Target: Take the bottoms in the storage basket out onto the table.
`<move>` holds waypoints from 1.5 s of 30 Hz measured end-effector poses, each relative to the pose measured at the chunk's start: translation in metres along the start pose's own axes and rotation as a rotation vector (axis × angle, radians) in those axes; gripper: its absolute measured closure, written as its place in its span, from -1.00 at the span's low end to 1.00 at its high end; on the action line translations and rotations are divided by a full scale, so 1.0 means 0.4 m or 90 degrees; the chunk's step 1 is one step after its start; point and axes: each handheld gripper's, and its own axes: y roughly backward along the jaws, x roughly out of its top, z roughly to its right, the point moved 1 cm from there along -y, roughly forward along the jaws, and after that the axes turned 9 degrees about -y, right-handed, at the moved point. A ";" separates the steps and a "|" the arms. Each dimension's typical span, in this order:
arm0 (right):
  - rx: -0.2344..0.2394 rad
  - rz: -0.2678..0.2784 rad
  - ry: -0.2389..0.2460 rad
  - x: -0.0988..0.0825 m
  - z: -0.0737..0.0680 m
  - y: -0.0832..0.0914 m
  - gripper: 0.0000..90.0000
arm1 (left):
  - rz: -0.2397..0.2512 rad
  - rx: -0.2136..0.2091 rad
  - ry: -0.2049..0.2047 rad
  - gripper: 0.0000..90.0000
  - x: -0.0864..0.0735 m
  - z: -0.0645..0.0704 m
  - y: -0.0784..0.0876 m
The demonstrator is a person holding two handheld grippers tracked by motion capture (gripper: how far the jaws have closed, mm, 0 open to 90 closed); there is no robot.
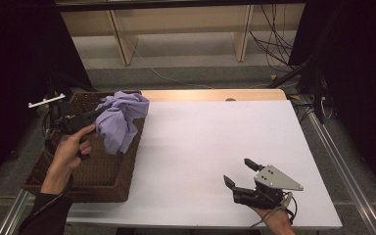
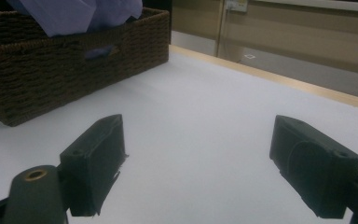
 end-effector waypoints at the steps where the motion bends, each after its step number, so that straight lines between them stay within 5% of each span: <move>1: 0.001 0.000 0.001 0.000 0.000 0.000 -0.58 | 0.001 -0.006 0.004 0.78 -0.001 0.003 -0.002; 45: 0.000 -0.005 -0.006 -0.003 0.005 -0.009 -0.58 | -0.037 -0.110 -0.007 0.78 -0.055 0.167 -0.145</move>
